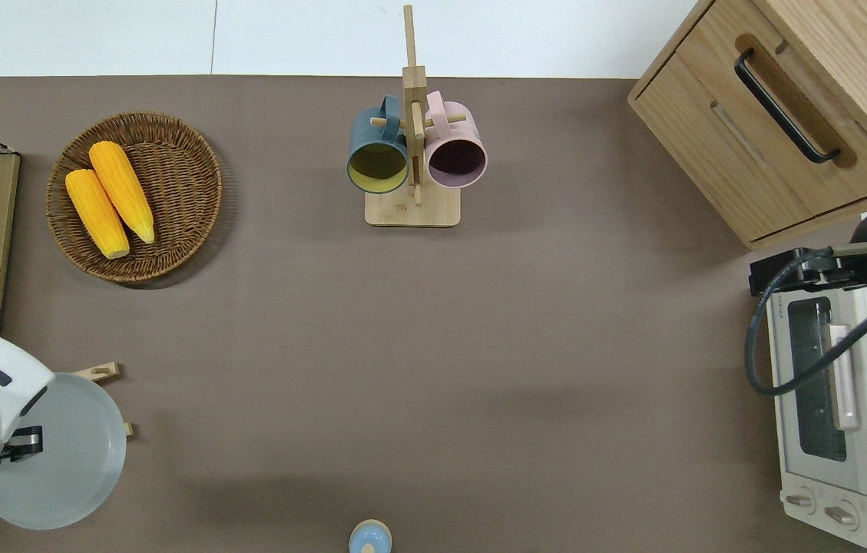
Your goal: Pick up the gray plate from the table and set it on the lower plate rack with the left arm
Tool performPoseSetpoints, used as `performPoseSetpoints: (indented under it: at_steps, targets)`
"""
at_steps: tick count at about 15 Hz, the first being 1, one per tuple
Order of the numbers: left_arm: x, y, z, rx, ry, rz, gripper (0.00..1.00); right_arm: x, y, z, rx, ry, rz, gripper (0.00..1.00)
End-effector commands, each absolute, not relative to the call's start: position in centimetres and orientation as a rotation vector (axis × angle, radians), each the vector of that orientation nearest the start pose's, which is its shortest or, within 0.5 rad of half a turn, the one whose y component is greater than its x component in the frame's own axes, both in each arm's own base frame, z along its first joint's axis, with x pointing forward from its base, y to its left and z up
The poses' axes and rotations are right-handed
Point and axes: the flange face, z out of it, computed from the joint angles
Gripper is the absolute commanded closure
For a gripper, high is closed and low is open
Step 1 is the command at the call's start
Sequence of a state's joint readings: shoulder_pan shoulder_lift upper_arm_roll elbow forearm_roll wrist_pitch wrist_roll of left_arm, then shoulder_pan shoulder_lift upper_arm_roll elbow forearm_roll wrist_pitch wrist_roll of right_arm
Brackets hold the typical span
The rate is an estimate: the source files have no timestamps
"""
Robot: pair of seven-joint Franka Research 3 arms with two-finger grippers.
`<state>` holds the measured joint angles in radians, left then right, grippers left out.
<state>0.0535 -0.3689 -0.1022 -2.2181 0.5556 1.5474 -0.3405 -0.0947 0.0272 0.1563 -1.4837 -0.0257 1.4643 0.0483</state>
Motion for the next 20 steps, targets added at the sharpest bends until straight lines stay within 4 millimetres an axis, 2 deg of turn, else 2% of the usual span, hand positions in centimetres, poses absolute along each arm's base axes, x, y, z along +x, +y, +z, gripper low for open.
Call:
performPoseSetpoints:
  at_steps: [1,4,8,20]
  targets:
    - [41.9,4.4,51.2,-2.402,-0.352,0.242,1.00,55.1,3.1,64.4,-3.162,-0.014,0.063,0.017]
    - [42.1,4.8,50.5,-2.388,-0.403,0.236,1.00,55.1,3.1,64.4,-3.162,-0.014,0.063,0.017]
    - [42.8,4.3,48.9,-2.371,-0.449,0.232,1.00,55.1,3.1,64.4,-3.162,-0.014,0.063,0.017]
    - [44.3,4.6,45.6,-2.328,-0.496,0.217,1.00,55.1,3.1,64.4,-3.162,-0.014,0.063,0.017]
